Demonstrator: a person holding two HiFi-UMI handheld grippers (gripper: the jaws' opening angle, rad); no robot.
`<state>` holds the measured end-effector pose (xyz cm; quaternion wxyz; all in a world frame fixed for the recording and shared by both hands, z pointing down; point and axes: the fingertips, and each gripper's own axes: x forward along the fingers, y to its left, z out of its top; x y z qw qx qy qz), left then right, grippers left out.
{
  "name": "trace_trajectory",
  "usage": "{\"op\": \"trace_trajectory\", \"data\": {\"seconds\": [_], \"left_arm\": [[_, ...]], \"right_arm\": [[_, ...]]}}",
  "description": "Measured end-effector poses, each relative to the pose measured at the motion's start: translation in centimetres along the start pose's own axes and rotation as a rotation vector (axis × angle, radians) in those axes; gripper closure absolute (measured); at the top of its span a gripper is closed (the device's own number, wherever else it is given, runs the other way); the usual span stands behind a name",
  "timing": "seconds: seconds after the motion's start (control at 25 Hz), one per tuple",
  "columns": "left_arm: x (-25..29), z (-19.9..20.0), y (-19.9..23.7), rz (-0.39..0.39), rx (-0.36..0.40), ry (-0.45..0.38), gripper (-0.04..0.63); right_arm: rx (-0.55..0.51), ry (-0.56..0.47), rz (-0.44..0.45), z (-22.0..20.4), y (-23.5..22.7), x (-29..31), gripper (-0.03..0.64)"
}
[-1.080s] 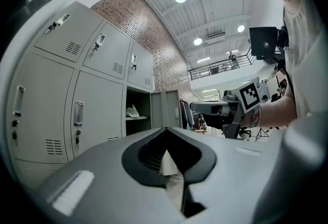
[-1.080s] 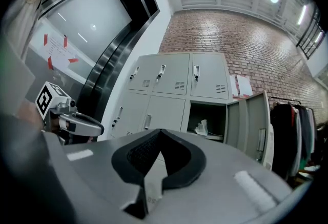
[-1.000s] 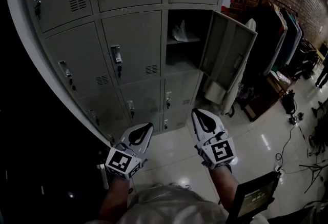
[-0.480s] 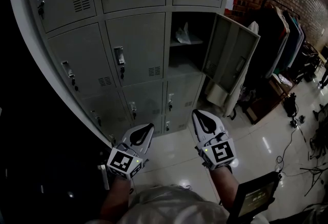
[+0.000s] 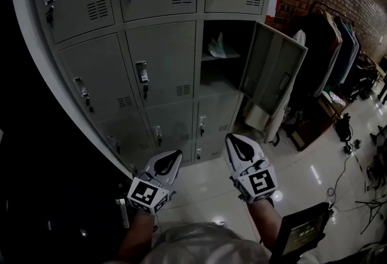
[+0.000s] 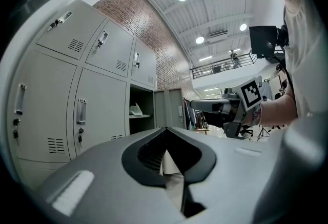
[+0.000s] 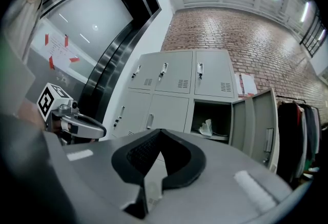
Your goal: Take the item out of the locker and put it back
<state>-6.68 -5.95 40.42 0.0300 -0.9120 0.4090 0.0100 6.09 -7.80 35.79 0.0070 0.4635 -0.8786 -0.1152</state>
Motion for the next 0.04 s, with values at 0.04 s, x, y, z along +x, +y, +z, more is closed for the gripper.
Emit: {"op": "trace_trajectory", "data": {"seconds": [0.04], "left_arm": [[0.06, -0.09, 0.04, -0.001, 0.001, 0.0, 0.589]], "right_arm": [[0.001, 0.0, 0.001, -0.02, 0.0, 0.08, 0.617]]}}
